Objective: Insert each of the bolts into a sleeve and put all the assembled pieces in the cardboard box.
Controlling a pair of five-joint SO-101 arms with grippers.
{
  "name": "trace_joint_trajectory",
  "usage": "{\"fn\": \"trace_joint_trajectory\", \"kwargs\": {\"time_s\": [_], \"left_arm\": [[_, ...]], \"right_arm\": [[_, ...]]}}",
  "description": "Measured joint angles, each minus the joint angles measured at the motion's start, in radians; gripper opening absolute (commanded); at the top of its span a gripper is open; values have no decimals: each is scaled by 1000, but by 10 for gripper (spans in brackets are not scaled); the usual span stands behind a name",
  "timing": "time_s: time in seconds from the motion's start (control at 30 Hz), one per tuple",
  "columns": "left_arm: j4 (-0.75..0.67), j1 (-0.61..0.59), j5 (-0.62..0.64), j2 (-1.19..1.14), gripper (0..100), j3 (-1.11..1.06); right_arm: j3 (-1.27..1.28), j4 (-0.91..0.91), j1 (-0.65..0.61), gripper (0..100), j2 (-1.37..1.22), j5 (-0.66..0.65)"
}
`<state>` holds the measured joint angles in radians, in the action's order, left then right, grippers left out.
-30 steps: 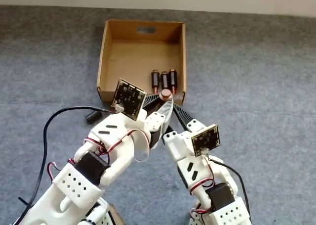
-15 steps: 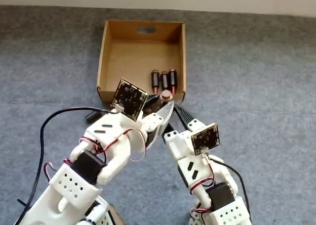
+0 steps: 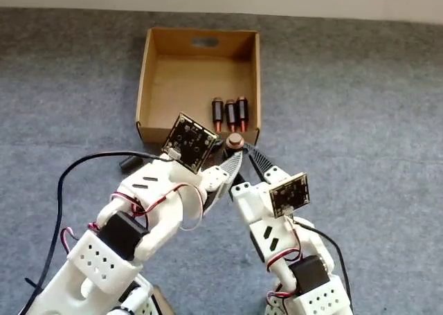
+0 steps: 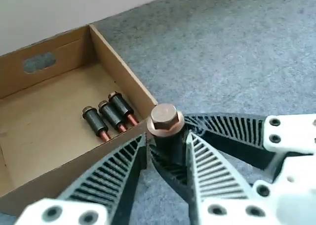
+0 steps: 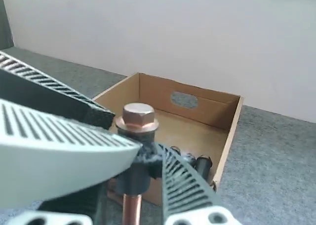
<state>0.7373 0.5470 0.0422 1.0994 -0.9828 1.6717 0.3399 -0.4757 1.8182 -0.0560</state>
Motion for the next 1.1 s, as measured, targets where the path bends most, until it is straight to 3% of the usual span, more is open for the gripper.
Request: {"fn": "trace_joint_trajectory", "kwargs": {"time_s": [0.27,0.47,0.6,0.73,1.1], "left_arm": [[86,0,-6,34,137,104],[138,-137,-109,193,136,137],[140,-325,-149,252,134,49],[153,-486,-149,245,55,-64],[49,-644,-261,245,34,-416]], "right_arm": [[0,0,0,6,0,0],[0,0,0,6,0,0],[0,0,0,6,0,0],[0,0,0,6,0,0],[-2,68,0,6,0,0]]}}
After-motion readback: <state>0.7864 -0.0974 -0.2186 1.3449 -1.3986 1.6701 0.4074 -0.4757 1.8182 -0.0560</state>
